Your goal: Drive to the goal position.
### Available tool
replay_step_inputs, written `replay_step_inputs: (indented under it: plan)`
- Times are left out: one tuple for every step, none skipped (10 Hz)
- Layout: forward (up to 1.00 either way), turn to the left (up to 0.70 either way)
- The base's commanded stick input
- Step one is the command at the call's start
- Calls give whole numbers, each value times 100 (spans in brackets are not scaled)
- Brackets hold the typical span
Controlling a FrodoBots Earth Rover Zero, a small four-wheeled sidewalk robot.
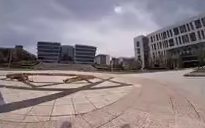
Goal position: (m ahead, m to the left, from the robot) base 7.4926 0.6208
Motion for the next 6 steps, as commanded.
replay_step_inputs:
  plan:
    - [70, 2]
    - [70, 2]
    - [70, 2]
    - [70, 2]
    - [70, 2]
    - [70, 2]
